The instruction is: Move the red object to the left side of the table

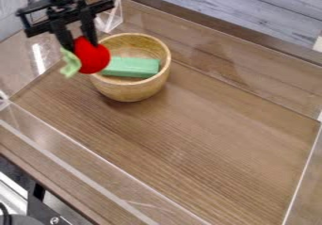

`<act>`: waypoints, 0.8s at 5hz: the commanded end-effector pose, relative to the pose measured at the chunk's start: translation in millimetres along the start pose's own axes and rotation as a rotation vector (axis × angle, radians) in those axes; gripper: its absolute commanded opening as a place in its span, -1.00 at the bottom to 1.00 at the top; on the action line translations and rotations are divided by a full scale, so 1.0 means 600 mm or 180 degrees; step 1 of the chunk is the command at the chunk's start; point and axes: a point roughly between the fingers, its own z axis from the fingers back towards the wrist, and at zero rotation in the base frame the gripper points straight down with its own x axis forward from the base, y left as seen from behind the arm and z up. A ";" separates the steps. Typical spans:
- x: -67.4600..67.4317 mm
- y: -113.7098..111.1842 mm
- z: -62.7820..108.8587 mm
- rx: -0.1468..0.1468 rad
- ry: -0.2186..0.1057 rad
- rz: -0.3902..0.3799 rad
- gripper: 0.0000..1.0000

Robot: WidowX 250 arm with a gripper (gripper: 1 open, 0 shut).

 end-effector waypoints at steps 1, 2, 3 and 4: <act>0.031 -0.008 0.012 -0.0007 -0.0147 -0.0042 -1.00; 0.050 -0.012 0.004 0.0034 -0.0150 -0.0052 -1.00; 0.067 0.011 0.008 0.0048 -0.0163 0.0069 -1.00; 0.084 0.034 0.008 0.0066 -0.0179 0.0176 -1.00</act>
